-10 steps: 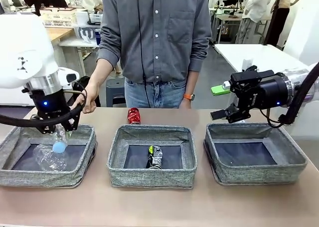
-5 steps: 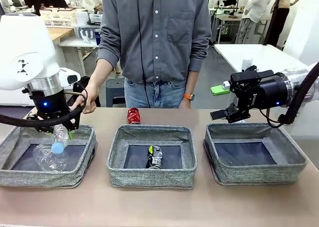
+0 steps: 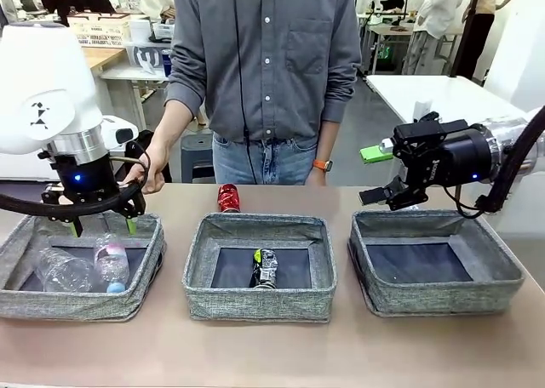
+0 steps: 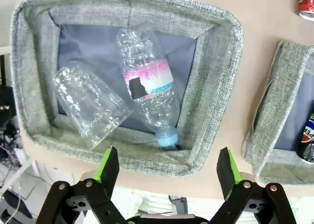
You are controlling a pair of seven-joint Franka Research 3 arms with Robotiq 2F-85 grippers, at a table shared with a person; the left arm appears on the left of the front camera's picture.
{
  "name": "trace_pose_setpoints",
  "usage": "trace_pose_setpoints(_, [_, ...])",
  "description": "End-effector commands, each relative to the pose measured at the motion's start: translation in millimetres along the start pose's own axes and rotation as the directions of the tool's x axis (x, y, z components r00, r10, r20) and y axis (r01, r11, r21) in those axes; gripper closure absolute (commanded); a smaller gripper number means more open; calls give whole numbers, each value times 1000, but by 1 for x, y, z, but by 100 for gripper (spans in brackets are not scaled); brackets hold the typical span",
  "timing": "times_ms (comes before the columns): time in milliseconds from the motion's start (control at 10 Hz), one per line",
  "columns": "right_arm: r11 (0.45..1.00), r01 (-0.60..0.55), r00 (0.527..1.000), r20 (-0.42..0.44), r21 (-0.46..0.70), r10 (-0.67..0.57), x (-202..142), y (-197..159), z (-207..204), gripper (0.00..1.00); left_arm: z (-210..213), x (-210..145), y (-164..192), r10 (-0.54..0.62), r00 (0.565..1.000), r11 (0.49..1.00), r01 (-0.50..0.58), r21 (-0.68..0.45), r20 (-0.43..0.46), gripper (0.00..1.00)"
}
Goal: Sort the waste into the appropriate baskets.
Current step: Place the picked waste into the Fabric basket indicated by the person.
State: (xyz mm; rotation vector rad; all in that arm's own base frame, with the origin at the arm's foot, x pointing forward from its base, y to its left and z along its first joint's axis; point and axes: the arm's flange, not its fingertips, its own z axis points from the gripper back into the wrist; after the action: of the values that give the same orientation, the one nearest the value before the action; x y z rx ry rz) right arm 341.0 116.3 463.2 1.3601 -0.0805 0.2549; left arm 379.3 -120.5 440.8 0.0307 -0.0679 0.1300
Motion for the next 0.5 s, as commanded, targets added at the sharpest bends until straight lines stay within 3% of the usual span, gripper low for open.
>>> trace_pose_setpoints(0, [1000,-10,1000,-9,-4,10,-1,1,1,0,3,-1,3,-11,1000,1000,11,-3,8,0])
trace_pose_setpoints(300, [1000,-10,1000,-9,-4,10,-1,1,1,0,8,3,-4,-39,999,998,39,-52,1,0])
trace_pose_setpoints(400, [1000,-10,1000,-9,-4,10,-1,1,1,0,20,-1,-5,-59,998,984,58,-168,-5,0])
